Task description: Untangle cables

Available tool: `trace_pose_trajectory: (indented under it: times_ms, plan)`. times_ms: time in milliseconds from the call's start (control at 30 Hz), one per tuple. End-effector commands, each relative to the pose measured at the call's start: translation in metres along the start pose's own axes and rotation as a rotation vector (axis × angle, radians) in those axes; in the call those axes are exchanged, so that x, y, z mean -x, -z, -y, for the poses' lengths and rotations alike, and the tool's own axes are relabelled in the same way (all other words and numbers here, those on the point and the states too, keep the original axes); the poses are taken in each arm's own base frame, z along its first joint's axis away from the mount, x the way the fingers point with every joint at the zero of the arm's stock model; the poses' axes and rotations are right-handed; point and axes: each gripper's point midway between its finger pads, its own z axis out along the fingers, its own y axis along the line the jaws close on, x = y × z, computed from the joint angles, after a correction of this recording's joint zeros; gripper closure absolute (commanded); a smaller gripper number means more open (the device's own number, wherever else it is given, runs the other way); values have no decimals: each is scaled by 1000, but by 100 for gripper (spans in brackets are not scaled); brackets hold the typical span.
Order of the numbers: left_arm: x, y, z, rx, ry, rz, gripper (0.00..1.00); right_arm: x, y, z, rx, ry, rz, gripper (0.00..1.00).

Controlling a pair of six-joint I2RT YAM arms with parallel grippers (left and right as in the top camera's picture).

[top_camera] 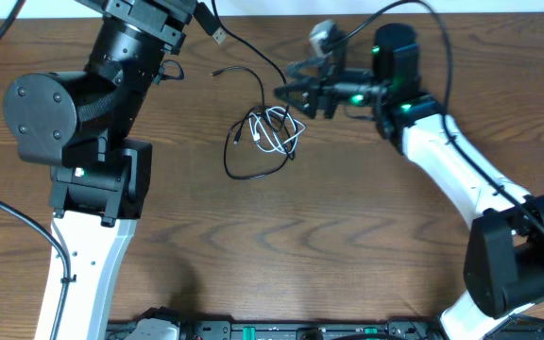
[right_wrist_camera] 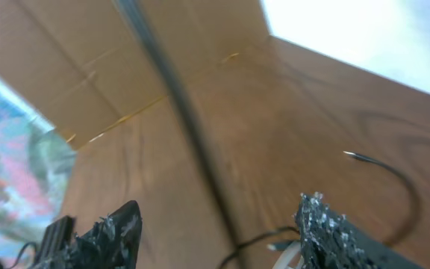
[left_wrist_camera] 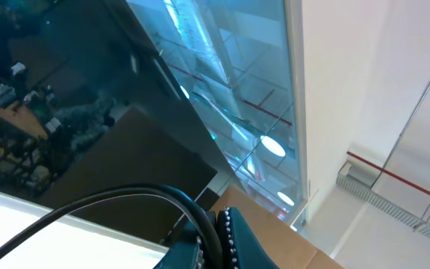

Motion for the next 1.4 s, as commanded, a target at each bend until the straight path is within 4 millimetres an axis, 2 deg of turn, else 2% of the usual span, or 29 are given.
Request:
trace_pose_trajectory:
  times_ms: [0,67,133,233,267,333,367,433,500,567,600,633,667,867,1133,1267,1333,1367]
  plan:
    - [6,1,7,-3,-22,11,92,-8,-13,-5,26,20,-20,46]
    - [2,1,1,18,-12,-3,93,-8,-14,-2,3,16,-17,65]
    - [-7,1,-7,46,5,-46,93,-7,-12,11,-64,-41,-10,98]
    - [-29,5,-28,126,56,-149,93,-11,-5,26,-125,-81,-16,99]
    - [-38,9,-42,187,85,-181,93,-11,-1,30,-136,-88,-15,99]
    - [-61,25,-82,365,138,-259,92,-9,16,44,-177,-112,-6,99]
    - [-76,40,-110,489,144,-310,92,-5,34,58,-247,-157,6,99]
    - [-91,59,-138,626,147,-360,91,0,57,70,-323,-182,19,99]
    - [-103,82,-166,772,140,-403,83,10,87,78,-429,-199,41,99]
    - [-114,103,-189,894,133,-445,64,22,114,80,-523,-206,64,99]
    - [-118,110,-196,926,130,-467,58,27,123,79,-552,-207,73,99]
    - [-127,122,-209,983,112,-517,49,43,145,71,-598,-201,97,99]
    - [-131,126,-215,1000,99,-547,46,54,156,63,-612,-193,117,99]
    - [-157,145,-252,1084,62,-695,32,111,191,27,-640,-285,266,99]
    - [-182,162,-290,1142,35,-829,31,175,217,-15,-673,-221,367,99]
    - [-193,172,-303,1164,30,-881,31,226,242,-46,-680,-94,481,99]
    - [-196,175,-306,1170,31,-894,31,244,252,-60,-679,-43,523,99]
    - [-198,177,-308,1171,26,-905,31,260,263,-72,-698,20,559,99]
